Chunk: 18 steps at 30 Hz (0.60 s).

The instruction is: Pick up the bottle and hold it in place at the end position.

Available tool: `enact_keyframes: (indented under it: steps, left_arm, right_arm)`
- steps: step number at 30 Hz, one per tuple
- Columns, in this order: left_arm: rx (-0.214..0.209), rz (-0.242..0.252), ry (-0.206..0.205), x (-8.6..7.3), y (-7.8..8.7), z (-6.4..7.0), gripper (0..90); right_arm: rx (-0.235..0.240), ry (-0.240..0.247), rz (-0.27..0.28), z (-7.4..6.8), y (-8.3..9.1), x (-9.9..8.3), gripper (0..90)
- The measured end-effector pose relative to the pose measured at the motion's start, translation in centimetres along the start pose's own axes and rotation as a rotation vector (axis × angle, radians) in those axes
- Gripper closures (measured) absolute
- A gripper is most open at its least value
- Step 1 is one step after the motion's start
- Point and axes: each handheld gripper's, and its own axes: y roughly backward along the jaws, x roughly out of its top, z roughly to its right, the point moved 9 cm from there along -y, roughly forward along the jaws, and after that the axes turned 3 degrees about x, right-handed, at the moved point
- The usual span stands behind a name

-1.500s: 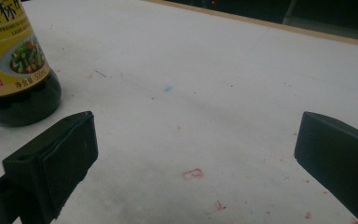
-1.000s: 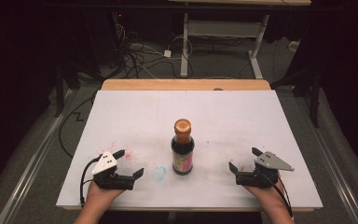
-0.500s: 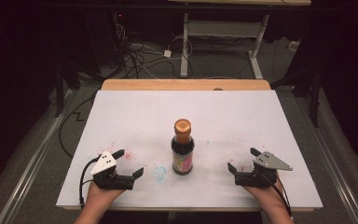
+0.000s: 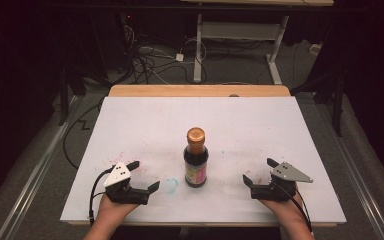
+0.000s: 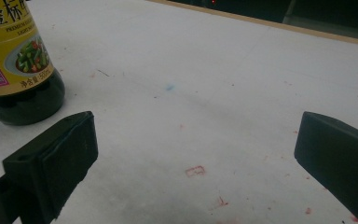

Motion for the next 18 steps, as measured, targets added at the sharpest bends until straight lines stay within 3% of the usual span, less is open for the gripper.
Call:
enact_keyframes:
  steps: [18]
  left_arm:
    - [-0.038, -0.019, 0.004, -0.9, -0.8, 1.7, 0.0]
  right_arm:
    - [-0.003, -0.006, 0.0, 0.2, 0.1, 0.0, 0.2]
